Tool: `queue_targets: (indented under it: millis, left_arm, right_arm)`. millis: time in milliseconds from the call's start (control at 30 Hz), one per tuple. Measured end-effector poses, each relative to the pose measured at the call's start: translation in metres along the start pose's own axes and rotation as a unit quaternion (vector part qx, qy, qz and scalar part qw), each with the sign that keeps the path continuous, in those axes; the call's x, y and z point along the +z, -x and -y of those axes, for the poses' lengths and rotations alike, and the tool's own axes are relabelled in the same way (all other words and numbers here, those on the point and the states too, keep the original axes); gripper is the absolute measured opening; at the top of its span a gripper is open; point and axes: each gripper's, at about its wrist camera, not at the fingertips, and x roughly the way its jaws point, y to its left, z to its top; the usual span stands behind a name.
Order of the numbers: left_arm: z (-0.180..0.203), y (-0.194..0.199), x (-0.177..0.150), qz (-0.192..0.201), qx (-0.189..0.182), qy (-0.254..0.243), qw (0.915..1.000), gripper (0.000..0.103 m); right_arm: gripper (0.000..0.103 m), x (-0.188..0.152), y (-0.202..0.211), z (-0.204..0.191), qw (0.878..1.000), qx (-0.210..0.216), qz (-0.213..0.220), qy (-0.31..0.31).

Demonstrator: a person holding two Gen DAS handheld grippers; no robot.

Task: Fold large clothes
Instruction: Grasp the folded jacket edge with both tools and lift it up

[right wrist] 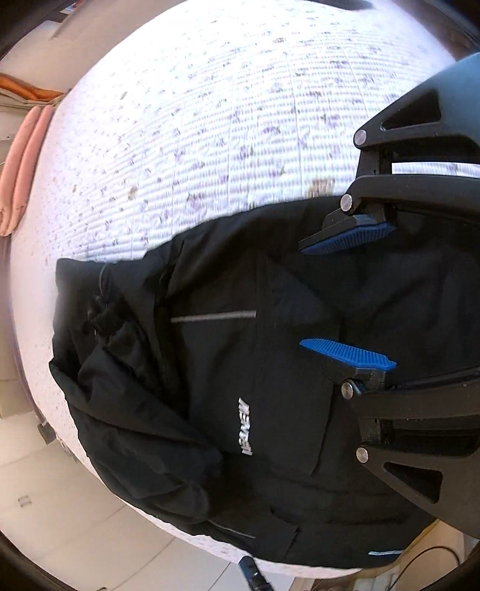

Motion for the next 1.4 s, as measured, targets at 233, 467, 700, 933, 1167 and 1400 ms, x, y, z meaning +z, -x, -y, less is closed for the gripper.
queue_targets:
  millis: [233,467,700,933,1167,1400]
  left_arm:
    - [-0.002,0.032,-0.032,0.019,0.011,-0.030,0.9993,0.053]
    - [-0.031,0.069,-0.094,-0.017,-0.003,0.035,0.9992,0.054]
    - [-0.046,0.078,-0.141,-0.050,-0.007,0.072,0.9961,0.060]
    - [-0.095,0.060,-0.177,-0.092,-0.115,0.208,0.9671,0.061]
    - [-0.094,0.052,-0.191,-0.105,-0.136,0.203,0.9640,0.062]
    - [-0.082,0.032,-0.199,-0.111,-0.146,0.218,0.9586,0.056]
  right_arm:
    - [0.055,-0.048,0.024,0.028,0.999,0.002,0.033,-0.034]
    - [0.061,-0.111,0.059,0.059,0.994,0.024,0.026,-0.107]
    - [0.062,-0.151,0.071,0.072,0.992,0.033,-0.011,-0.120]
    - [0.062,-0.169,0.046,0.071,0.988,0.057,-0.045,-0.138]
    - [0.062,-0.168,0.032,0.063,0.986,0.086,-0.057,-0.132]
    - [0.064,-0.165,0.024,0.051,0.987,0.093,-0.064,-0.118]
